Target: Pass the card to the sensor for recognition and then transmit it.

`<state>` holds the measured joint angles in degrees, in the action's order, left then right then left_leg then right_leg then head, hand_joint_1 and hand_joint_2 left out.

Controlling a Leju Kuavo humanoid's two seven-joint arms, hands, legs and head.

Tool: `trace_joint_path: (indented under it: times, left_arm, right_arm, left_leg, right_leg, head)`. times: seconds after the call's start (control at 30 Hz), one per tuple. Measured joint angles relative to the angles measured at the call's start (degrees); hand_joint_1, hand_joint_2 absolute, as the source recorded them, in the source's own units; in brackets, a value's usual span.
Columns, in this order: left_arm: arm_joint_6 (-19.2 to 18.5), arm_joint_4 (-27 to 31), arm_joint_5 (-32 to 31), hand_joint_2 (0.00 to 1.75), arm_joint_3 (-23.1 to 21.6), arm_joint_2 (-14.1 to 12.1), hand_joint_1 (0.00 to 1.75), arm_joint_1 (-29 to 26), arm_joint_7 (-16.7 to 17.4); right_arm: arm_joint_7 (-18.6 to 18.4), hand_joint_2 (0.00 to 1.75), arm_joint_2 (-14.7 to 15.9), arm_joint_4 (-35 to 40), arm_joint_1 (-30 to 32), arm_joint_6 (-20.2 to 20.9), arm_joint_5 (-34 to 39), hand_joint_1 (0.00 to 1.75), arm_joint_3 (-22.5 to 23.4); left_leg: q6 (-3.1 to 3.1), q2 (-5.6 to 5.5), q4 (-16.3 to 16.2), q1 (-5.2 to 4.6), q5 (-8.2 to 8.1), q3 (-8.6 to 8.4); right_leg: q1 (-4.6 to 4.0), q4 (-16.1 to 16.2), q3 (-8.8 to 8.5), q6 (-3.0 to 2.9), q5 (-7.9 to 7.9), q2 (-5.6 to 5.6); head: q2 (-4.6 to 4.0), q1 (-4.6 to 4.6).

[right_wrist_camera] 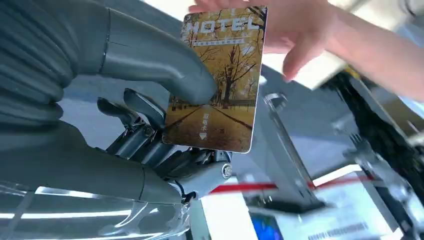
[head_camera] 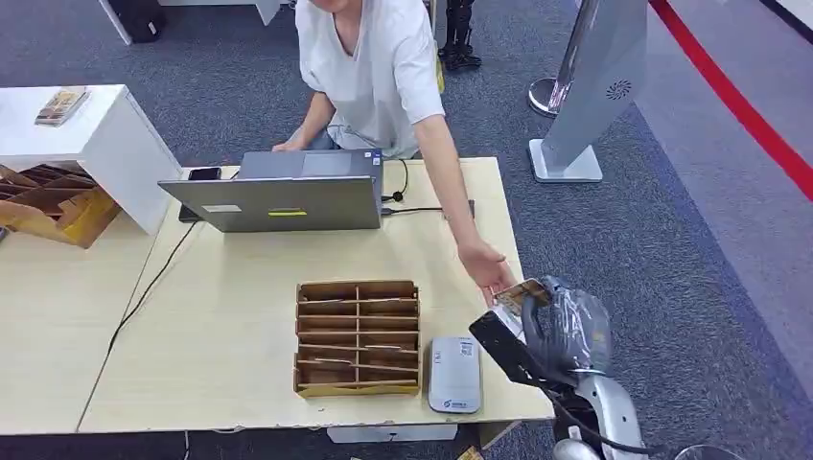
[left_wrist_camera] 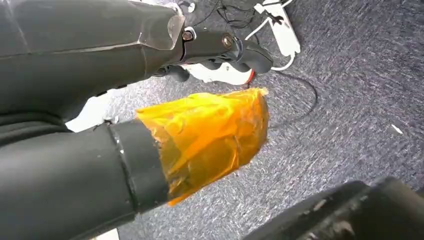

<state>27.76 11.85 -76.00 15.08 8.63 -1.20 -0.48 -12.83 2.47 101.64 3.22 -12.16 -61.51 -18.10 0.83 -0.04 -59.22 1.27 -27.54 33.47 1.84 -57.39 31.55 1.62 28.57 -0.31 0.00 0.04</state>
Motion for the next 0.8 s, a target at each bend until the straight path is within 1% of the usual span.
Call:
trace_joint_path:
  times: [0.17,0.23,0.33,0.53,0.8]
  left_arm:
    - [-0.2,0.2,-1.2,0.0,0.1,0.1,0.0,0.0,0.0]
    - [-0.2,0.2,-1.5,0.0,0.1,0.2,0.0,0.0,-0.1]
    - [-0.2,0.2,-2.3,0.0,0.1,0.3,0.0,0.1,-0.3]
    - [-0.3,0.2,-3.0,0.0,0.1,0.2,0.0,0.4,-0.4]
    - [-0.7,0.2,-3.6,0.0,0.1,0.2,0.0,0.7,-0.4]
  right_arm:
    - [4.9,1.75,-1.1,1.7,-0.1,-5.6,-1.1,1.75,-0.1]
    - [5.9,1.75,-1.5,2.0,-0.2,-6.8,-1.1,1.75,-0.1]
    - [8.3,1.75,-1.9,2.6,-0.6,-10.1,-1.6,1.75,-0.6]
    - [8.9,1.75,-2.0,2.7,-1.9,-10.9,-4.3,1.75,-1.3]
    - [8.2,1.75,-2.0,0.8,-3.7,-10.6,-8.0,1.75,-2.8]
  left_leg:
    - [0.0,0.0,0.0,0.0,0.0,0.0]
    - [0.0,0.0,0.0,0.0,0.0,0.0]
    - [0.0,0.0,0.0,0.0,0.0,0.0]
    - [0.0,0.0,0.0,0.0,0.01,0.0]
    - [0.0,0.0,0.0,0.0,0.0,0.0]
  right_leg:
    - [0.0,0.0,0.0,0.0,0.0,0.01]
    - [0.0,0.0,-0.01,0.0,0.0,0.0]
    - [0.0,0.0,-0.01,0.0,0.0,0.01]
    - [0.0,0.0,-0.02,0.0,0.0,0.0]
    - [0.0,0.0,-0.01,0.0,0.0,0.0]
  head:
    - [0.0,0.0]
    - [0.0,0.0]
    - [0.0,0.02]
    - [0.0,-0.02]
    - [0.0,0.0]
